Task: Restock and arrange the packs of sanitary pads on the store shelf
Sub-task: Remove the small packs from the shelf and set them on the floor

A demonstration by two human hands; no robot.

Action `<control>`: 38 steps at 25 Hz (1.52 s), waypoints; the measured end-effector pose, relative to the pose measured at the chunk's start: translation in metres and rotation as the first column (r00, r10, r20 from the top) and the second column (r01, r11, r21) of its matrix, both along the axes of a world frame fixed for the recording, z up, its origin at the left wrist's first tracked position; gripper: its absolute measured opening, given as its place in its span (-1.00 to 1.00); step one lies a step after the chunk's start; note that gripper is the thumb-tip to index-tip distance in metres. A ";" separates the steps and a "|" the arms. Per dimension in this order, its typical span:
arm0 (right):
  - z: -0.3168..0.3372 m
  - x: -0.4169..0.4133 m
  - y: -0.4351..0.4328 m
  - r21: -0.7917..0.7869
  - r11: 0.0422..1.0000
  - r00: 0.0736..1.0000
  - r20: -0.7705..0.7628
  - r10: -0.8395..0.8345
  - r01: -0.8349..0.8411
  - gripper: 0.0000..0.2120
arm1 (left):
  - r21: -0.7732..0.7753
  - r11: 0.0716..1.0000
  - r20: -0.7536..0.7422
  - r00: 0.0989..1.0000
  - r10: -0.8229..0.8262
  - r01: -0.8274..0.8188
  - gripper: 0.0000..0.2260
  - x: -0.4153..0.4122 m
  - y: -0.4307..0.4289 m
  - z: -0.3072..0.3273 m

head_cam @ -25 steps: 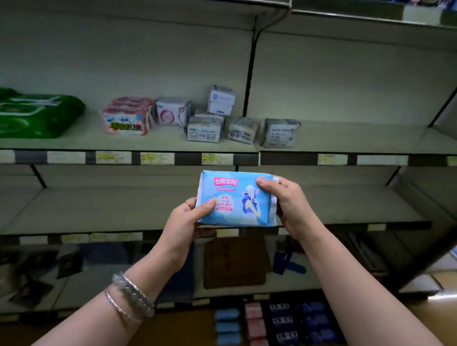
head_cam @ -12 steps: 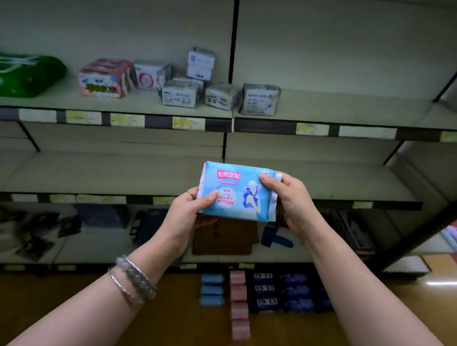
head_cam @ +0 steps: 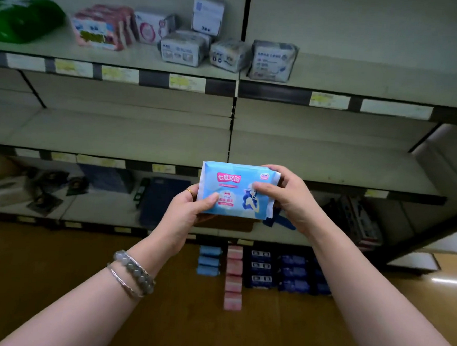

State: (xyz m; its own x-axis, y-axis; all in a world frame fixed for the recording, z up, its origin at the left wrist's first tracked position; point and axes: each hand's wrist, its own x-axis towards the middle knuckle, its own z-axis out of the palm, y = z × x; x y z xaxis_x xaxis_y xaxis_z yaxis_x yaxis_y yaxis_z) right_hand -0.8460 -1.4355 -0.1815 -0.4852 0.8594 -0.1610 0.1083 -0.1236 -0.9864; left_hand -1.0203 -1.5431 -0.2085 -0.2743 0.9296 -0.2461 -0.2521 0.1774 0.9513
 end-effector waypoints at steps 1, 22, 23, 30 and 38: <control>-0.009 -0.002 0.003 -0.005 1.000 1.000 0.022 -0.004 0.004 -0.66 | -0.012 1.000 -0.006 1.000 -0.020 0.020 -0.73 -0.004 0.004 -0.009; -0.511 -0.079 0.036 -0.097 0.992 0.901 0.418 0.112 -0.079 -0.61 | -0.452 0.889 -0.177 0.970 -0.166 0.070 -0.74 -0.074 0.051 -0.488; -0.542 -0.080 0.035 -0.059 0.993 0.875 0.469 0.121 -0.105 -0.57 | -0.477 0.876 -0.165 0.973 -0.160 0.063 -0.72 -0.075 0.050 -0.513; -0.729 -0.086 0.035 0.042 0.911 0.665 0.697 0.268 -0.411 -0.55 | -0.591 0.798 -0.103 0.971 -0.217 0.116 -0.65 -0.078 0.053 -0.691; -0.809 -0.082 0.011 -0.006 0.784 0.361 0.886 0.292 -0.620 -0.44 | -0.678 0.733 -0.163 0.961 -0.221 0.054 -0.67 -0.051 0.040 -0.788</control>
State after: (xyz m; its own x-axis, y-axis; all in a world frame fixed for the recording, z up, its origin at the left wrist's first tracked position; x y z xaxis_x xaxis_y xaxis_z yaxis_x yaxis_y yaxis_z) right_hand -0.9284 -1.4242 -0.9910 -0.5964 0.6204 -0.5093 0.8025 0.4746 -0.3616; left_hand -1.0716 -1.5028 -0.9967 -0.2802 0.5835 -0.7623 0.0237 0.7980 0.6022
